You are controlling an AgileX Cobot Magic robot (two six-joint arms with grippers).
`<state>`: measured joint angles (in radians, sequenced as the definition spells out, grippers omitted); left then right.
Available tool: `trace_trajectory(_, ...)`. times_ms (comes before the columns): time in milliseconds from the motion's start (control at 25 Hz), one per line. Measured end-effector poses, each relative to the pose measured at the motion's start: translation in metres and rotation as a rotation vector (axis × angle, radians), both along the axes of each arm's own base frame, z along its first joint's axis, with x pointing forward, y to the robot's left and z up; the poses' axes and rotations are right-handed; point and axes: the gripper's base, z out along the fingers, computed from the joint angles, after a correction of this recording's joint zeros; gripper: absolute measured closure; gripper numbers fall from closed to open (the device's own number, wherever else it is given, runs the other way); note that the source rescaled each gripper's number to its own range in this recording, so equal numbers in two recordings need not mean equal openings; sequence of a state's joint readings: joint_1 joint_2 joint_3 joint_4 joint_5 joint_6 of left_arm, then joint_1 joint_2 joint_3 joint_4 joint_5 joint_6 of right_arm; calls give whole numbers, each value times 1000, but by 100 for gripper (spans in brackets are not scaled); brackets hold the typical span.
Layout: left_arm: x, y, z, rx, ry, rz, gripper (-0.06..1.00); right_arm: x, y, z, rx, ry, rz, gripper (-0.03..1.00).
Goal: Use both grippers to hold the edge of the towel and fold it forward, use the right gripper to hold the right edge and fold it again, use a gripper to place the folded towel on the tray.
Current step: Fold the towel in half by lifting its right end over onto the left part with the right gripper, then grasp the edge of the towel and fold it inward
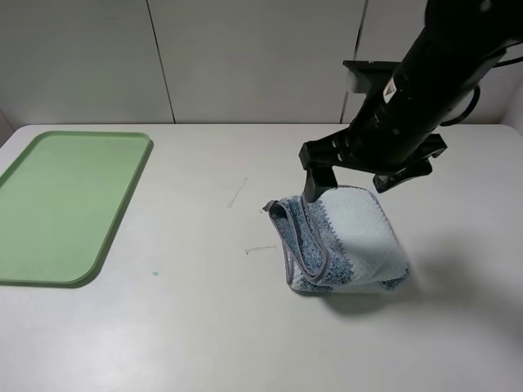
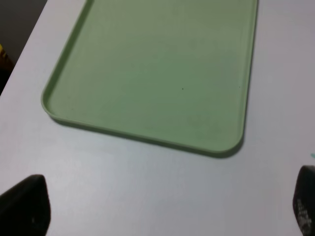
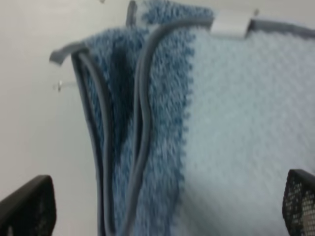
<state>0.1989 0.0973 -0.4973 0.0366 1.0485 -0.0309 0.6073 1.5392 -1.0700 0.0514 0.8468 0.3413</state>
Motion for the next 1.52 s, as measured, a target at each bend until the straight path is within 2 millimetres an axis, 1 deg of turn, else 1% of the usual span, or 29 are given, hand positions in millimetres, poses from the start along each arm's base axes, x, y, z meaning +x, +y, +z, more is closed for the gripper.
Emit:
trace_trajectory(120, 0, 0, 0, 0, 0, 0, -5, -16, -11, 22, -12, 3, 43, -3)
trace_trajectory(240, 0, 0, 0, 0, 0, 0, -5, -38, -25, 44, -34, 20, 94, -3)
trace_trajectory(360, 0, 0, 0, 0, 0, 0, -5, -59, -39, 62, -56, 39, 137, -3)
trace_trajectory(520, 0, 0, 0, 0, 0, 0, -5, -88, -57, 77, -14, -18, 174, -3)
trace_trajectory(680, 0, 0, 0, 0, 0, 0, -5, -124, -79, 72, 14, -56, 222, -3)
trace_trajectory(840, 0, 0, 0, 0, 0, 0, -5, -161, -104, 70, 62, -145, 250, -3)
trace_trajectory(1080, 0, 0, 0, 0, 0, 0, -5, -209, -138, 74, 165, -350, 245, -3)
trace_trajectory(1200, 0, 0, 0, 0, 0, 0, -5, -227, -152, 68, 191, -437, 181, -3)
trace_trajectory(1320, 0, 0, 0, 0, 0, 0, -5, -243, -162, 56, 182, -527, 106, -3)
trace_trajectory(1520, 0, 0, 0, 0, 0, 0, -5, -263, -169, 37, 71, -706, 32, -3)
